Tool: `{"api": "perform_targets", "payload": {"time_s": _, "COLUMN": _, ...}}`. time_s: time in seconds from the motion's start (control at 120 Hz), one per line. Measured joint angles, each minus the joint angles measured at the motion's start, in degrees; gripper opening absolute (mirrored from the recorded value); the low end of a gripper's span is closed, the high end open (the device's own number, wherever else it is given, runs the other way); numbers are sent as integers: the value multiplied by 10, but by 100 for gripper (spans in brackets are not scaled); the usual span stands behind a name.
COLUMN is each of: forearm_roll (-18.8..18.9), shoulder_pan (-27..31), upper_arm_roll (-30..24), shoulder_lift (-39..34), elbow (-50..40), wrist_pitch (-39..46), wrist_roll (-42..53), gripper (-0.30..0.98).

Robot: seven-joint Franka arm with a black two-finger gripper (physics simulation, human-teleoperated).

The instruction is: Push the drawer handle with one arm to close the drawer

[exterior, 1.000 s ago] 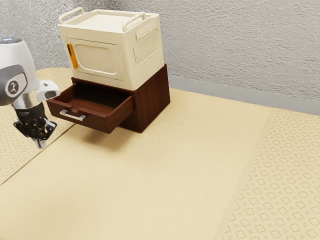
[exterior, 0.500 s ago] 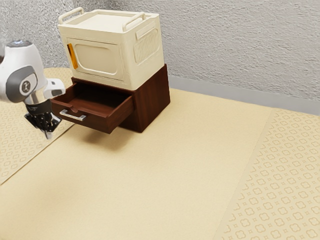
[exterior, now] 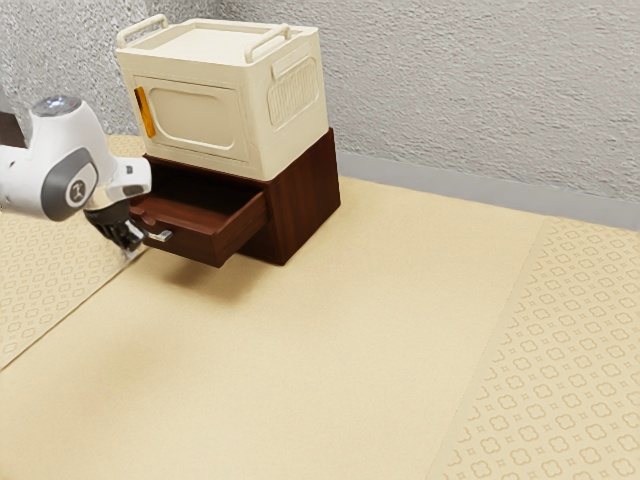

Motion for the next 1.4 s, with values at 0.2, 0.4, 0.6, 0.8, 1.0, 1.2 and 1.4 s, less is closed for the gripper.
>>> {"api": "perform_targets", "payload": {"time_s": 0.2, "forearm_roll": -2, "shoulder_pan": 14, "upper_arm_roll": 0, "shoulder_lift": 53, "elbow": 43, "wrist_pitch": 27, "wrist_roll": 40, "gripper": -10}}
{"api": "perform_targets", "payload": {"time_s": 0.4, "forearm_roll": -3, "shoulder_pan": 10, "upper_arm_roll": -4, "shoulder_lift": 85, "elbow": 70, "wrist_pitch": 45, "wrist_roll": 72, "gripper": -10}}
{"api": "perform_targets", "payload": {"time_s": 0.6, "forearm_roll": -6, "shoulder_pan": 5, "upper_arm_roll": -6, "shoulder_lift": 115, "elbow": 98, "wrist_pitch": 58, "wrist_roll": 94, "gripper": -10}}
{"api": "perform_targets", "payload": {"time_s": 0.8, "forearm_roll": -12, "shoulder_pan": -2, "upper_arm_roll": -12, "shoulder_lift": 137, "elbow": 131, "wrist_pitch": 62, "wrist_roll": 112, "gripper": -10}}
{"api": "perform_targets", "payload": {"time_s": 1.0, "forearm_roll": -27, "shoulder_pan": -14, "upper_arm_roll": -14, "shoulder_lift": 162, "elbow": 167, "wrist_pitch": 64, "wrist_roll": 124, "gripper": -10}}
{"api": "perform_targets", "payload": {"time_s": 1.2, "forearm_roll": -32, "shoulder_pan": -17, "upper_arm_roll": -14, "shoulder_lift": 187, "elbow": 199, "wrist_pitch": 65, "wrist_roll": 133, "gripper": -10}}
{"api": "perform_targets", "payload": {"time_s": 1.4, "forearm_roll": -33, "shoulder_pan": -17, "upper_arm_roll": -14, "shoulder_lift": 204, "elbow": 216, "wrist_pitch": 67, "wrist_roll": 141, "gripper": -10}}
